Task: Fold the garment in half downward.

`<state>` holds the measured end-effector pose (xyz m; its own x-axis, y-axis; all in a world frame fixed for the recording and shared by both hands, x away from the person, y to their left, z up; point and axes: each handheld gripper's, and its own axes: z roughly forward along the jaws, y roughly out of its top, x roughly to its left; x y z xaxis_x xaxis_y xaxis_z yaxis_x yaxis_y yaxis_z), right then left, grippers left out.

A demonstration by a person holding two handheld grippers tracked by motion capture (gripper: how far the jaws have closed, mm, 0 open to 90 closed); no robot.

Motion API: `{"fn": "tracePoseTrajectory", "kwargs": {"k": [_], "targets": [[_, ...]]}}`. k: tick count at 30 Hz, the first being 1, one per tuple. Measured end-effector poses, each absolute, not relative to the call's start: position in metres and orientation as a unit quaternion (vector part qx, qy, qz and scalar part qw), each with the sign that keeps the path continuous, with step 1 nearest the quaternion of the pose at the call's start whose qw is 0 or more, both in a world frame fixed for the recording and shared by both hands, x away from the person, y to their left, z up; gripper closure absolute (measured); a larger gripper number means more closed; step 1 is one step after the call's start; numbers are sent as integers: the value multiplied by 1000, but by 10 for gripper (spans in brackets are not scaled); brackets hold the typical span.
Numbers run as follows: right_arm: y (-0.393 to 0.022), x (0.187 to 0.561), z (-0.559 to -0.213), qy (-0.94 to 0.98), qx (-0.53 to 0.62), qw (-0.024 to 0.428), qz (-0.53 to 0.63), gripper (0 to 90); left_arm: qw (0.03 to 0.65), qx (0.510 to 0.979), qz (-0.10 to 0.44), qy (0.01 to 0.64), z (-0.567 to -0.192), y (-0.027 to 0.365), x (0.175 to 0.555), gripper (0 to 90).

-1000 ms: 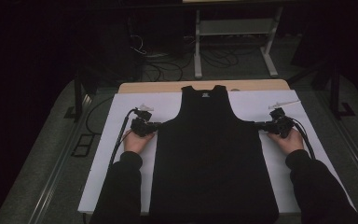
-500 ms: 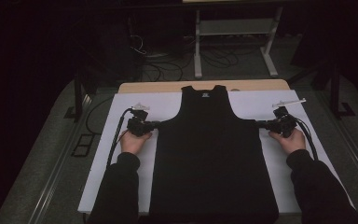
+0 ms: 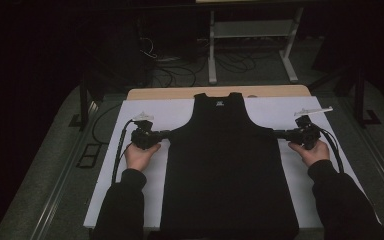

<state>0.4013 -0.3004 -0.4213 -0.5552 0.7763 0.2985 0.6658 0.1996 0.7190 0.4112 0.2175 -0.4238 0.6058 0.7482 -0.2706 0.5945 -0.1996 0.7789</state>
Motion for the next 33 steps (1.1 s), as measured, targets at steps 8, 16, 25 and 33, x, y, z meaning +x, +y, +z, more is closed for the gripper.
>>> {"fn": "tracePoseTrajectory", "kwargs": {"k": [8,16,25,33], "targets": [[-304,387,-415,765,467,63,439,854,470,766,74,432,-416,220,400,868],[-308,373,-409,758,467,63,452,853,470,772,68,421,-410,220,389,868],[-308,363,-407,759,463,61,455,853,486,764,58,420,-405,224,374,868],[-310,354,-403,755,461,61,461,853,489,764,53,418,-403,227,362,867]]}}
